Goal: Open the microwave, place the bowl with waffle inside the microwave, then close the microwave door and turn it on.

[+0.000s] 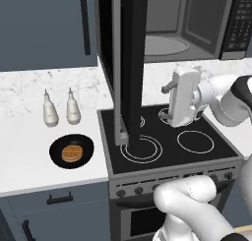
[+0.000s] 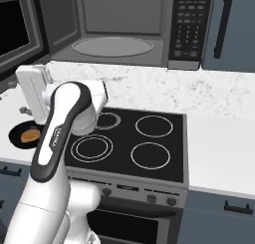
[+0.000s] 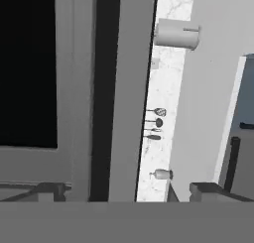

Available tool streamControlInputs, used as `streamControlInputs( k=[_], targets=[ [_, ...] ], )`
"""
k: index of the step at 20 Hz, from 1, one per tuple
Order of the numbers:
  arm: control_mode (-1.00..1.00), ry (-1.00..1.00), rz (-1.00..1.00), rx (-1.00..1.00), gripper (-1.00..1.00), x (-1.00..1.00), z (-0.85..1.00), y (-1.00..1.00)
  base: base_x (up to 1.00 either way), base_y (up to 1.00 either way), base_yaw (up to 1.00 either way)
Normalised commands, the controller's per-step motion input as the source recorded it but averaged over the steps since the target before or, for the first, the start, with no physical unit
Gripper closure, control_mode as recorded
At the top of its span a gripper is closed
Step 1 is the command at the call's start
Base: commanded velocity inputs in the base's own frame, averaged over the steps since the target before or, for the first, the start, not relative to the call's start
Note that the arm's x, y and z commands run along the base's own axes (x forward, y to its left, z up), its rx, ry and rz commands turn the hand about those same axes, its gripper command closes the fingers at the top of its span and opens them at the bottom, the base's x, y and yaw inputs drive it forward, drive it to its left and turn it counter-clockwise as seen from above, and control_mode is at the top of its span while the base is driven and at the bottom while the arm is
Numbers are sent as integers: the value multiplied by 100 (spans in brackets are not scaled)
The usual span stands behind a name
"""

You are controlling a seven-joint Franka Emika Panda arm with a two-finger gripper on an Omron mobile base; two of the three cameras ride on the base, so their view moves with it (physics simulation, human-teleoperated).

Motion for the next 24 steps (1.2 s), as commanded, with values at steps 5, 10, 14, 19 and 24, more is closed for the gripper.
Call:
streamControlInputs(
  k=[5,10,14,19,24],
  targets=[
    [-100,17,0,-23,-100,34,-94,1,0,0,0],
    [-100,23,0,-21,-100,60,-85,40,0,0,0],
    [-100,16,2,-21,-100,42,-84,42,0,0,0],
    [-100,3,0,-14,-100,41,-68,22,0,0,0],
    [-100,0,0,-13,-100,33,-49,49,0,0,0]
  ],
)
